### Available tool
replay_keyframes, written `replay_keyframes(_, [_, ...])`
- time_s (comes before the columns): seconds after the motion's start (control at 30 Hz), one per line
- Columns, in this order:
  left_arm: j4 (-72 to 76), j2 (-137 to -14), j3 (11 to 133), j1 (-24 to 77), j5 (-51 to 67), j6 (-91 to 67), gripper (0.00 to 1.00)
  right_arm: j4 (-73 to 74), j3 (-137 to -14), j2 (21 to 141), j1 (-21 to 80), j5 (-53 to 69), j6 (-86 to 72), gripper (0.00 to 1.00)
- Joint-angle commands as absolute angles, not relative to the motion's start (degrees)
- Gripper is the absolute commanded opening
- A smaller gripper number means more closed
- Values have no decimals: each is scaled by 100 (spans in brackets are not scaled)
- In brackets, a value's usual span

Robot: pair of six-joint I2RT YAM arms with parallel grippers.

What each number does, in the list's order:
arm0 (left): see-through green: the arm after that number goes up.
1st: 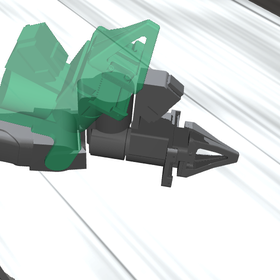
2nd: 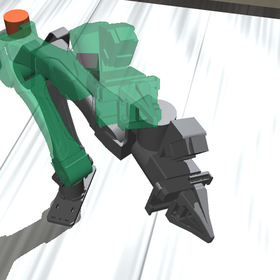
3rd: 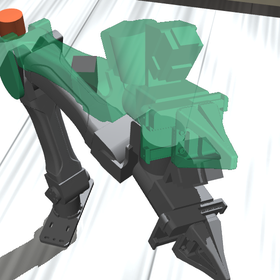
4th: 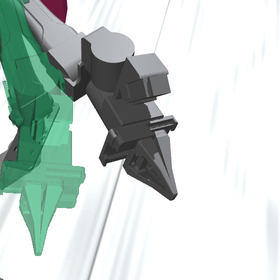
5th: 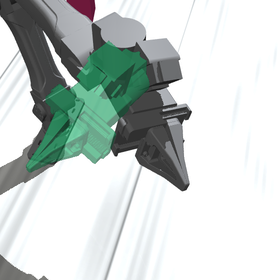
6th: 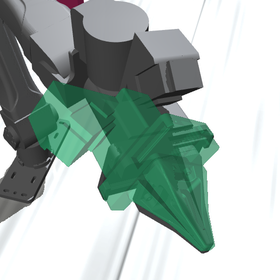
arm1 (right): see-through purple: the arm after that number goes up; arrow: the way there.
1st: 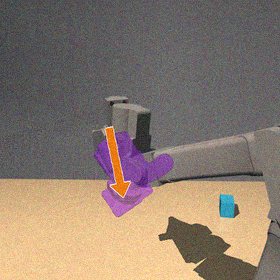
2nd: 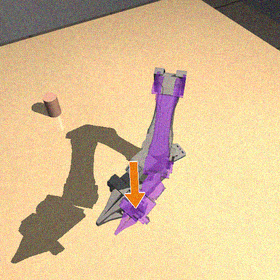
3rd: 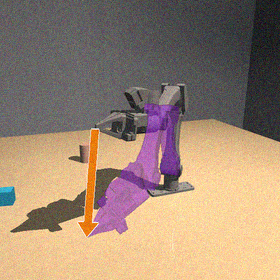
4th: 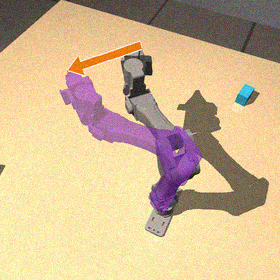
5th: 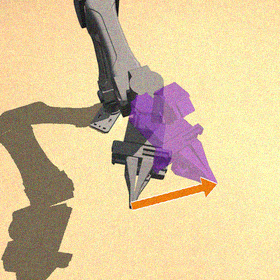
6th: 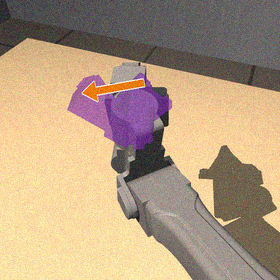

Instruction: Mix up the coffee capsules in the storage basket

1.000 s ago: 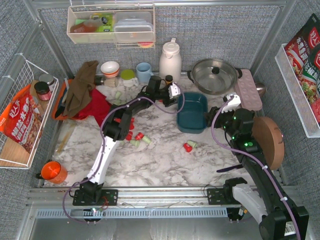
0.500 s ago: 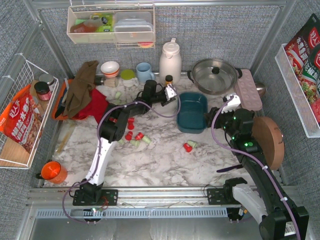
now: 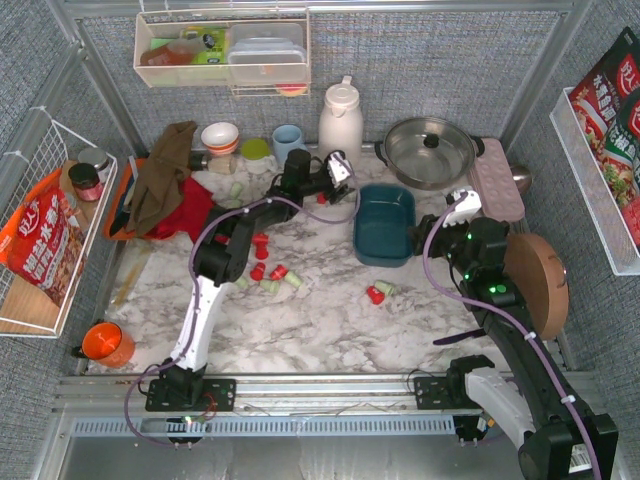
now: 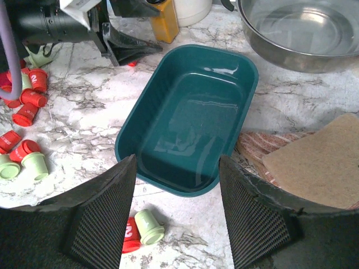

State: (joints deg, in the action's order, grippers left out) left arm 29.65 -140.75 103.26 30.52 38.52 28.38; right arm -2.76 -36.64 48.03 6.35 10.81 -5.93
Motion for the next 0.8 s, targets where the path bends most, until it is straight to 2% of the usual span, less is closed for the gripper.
replay_keyframes(0.0, [1925,-14145,10641,2988,3425,3334,74,-420,-3682,4811,642,1096,-615,64])
replay_keyframes(0.17, [1879,-14094,10507,2958,3290,3560,75,-441,-3683,4871,642,1125,-640,64])
replay_keyframes(0.3, [1647,-14223,10684,2953,4009,3799,75,-459,-3680,4920,650,1139,-642,64])
replay_keyframes(0.5, [2126,-14403,10735,2968,4683,3311,75,-448,-3692,4933,650,1140,-633,64])
replay_keyframes(0.77, [1679,-14698,11312,3067,4566,3126,76,-422,-3698,4917,650,1130,-624,64])
